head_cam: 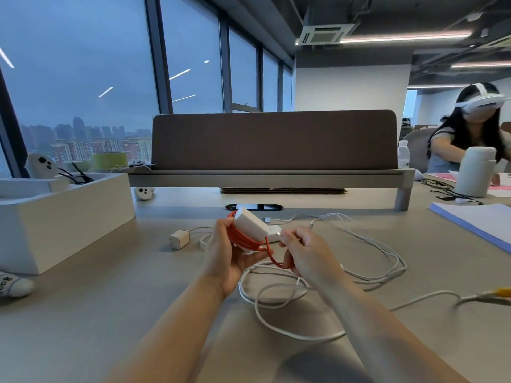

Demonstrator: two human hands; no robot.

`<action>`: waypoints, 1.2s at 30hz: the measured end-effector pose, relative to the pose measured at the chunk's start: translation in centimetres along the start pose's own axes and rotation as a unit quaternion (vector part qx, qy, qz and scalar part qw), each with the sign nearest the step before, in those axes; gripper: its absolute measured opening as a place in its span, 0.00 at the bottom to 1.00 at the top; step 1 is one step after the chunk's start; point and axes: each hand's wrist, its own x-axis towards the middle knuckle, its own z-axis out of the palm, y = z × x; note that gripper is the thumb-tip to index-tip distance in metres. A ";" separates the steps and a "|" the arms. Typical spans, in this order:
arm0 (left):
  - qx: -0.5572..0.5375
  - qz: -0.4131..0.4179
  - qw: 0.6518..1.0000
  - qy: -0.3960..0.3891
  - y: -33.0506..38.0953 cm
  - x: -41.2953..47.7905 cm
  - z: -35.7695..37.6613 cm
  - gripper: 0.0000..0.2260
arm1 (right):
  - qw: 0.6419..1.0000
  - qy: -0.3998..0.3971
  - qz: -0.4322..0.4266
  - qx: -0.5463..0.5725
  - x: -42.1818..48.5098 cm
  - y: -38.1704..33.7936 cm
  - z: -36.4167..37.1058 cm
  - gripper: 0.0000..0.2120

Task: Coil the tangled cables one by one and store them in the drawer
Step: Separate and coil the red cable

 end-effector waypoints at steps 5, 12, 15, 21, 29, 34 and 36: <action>0.063 0.022 0.997 -0.027 -0.2 0.0 -0.3 0.10 | 0.996 -0.055 -0.043 0.054 -0.6 -0.6 0.3 0.11; 0.185 0.085 0.978 -0.052 -0.7 0.0 0.1 0.03 | 0.983 -0.135 -0.112 0.056 -1.2 -1.3 0.5 0.11; 0.226 0.112 0.967 -0.042 -0.9 -0.4 0.3 0.05 | 0.973 -0.155 -0.168 0.037 -1.5 -1.2 0.8 0.07; 0.237 0.138 0.960 -0.058 -0.6 -0.7 0.1 0.03 | 0.968 -0.109 -0.217 0.062 -1.8 -1.8 1.2 0.04; 0.269 0.120 0.944 -0.151 -0.3 -0.8 -0.4 0.16 | 0.971 -0.103 -0.154 0.150 -1.9 -2.3 0.6 0.04; 0.287 0.080 0.933 -0.203 0.0 -1.2 -0.6 0.21 | 0.971 -0.067 -0.122 0.196 -1.7 -2.6 -0.2 0.04; 0.320 0.081 0.922 -0.203 0.1 -1.4 -0.4 0.23 | 0.970 -0.054 -0.106 0.210 -1.6 -2.5 -0.6 0.04</action>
